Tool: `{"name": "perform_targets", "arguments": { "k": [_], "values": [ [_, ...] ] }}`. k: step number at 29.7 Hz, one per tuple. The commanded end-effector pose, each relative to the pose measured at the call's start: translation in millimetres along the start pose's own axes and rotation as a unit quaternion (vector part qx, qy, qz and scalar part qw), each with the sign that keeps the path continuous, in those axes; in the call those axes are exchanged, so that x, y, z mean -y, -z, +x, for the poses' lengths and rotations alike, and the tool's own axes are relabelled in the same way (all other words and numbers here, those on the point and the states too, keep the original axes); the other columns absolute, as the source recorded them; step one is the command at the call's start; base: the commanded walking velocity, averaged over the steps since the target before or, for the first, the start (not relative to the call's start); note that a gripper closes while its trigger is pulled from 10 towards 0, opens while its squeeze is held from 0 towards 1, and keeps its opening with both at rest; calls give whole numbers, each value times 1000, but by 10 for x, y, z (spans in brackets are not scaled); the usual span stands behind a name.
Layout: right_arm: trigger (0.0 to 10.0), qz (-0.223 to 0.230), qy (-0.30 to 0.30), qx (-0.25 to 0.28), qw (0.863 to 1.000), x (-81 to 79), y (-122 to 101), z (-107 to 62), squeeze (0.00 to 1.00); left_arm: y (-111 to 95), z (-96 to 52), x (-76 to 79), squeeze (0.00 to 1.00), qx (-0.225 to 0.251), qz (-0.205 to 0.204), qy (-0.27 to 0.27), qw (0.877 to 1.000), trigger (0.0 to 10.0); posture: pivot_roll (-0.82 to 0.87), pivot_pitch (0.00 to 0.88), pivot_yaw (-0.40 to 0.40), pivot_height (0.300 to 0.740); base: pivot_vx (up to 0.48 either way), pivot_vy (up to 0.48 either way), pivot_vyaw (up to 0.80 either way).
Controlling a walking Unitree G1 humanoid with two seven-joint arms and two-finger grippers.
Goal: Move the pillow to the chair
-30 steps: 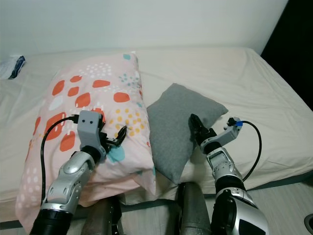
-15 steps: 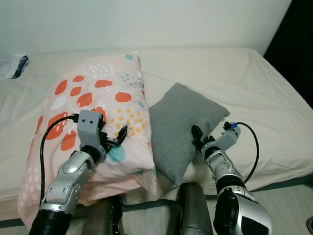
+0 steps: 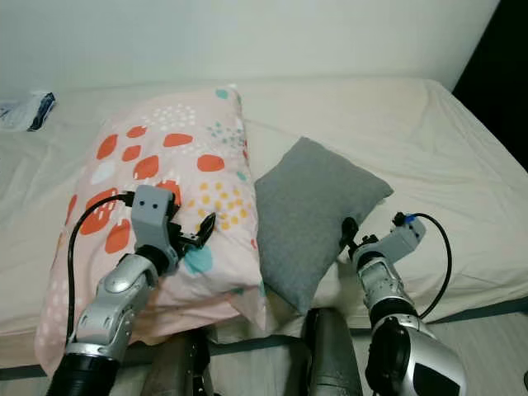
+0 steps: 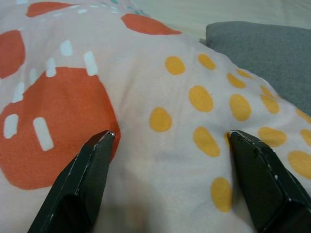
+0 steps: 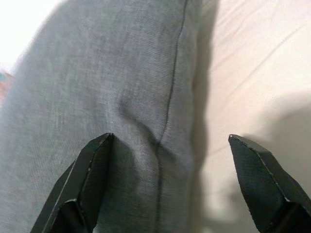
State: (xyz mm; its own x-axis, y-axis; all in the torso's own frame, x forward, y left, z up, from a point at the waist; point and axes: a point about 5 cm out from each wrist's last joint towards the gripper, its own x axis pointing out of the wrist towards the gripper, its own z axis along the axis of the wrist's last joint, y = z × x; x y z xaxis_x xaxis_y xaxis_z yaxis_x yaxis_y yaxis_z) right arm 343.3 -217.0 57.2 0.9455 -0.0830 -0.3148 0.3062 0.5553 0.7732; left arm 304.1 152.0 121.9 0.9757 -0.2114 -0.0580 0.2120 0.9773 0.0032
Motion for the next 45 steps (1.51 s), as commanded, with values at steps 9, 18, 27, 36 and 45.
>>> {"name": "perform_targets", "arguments": {
  "k": [9, 18, 27, 36, 45],
  "values": [
    [10000, -7, -89, -157, 984, -258, 483, -17, 0, 10, 2, -104, 0, -9, 11, -24, 1000, 10000, 59, 164, 10, 572, 0, 0, 0],
    [10000, -48, -111, -238, 964, -405, 735, -55, 0, 7, 27, -84, 0, -7, 12, -24, 1000, 10000, 56, 152, 7, 572, 0, 0, 0],
    [0, -76, -188, -249, 947, -621, 771, -51, 0, -1, 43, -84, 0, -4, 11, -27, 1000, 10000, 52, 133, 3, 572, 0, 0, 0],
    [0, -86, -140, -202, 966, -548, 577, 13, 0, -6, 59, -94, 0, -3, 10, -30, 999, 10000, 46, 135, 3, 572, 0, 0, 0],
    [0, -49, -137, -95, 985, -641, 186, 104, 0, -9, 48, -95, 0, -1, 10, -32, 999, 10000, 47, 139, 6, 572, 0, 0, 0]
  ]
}}
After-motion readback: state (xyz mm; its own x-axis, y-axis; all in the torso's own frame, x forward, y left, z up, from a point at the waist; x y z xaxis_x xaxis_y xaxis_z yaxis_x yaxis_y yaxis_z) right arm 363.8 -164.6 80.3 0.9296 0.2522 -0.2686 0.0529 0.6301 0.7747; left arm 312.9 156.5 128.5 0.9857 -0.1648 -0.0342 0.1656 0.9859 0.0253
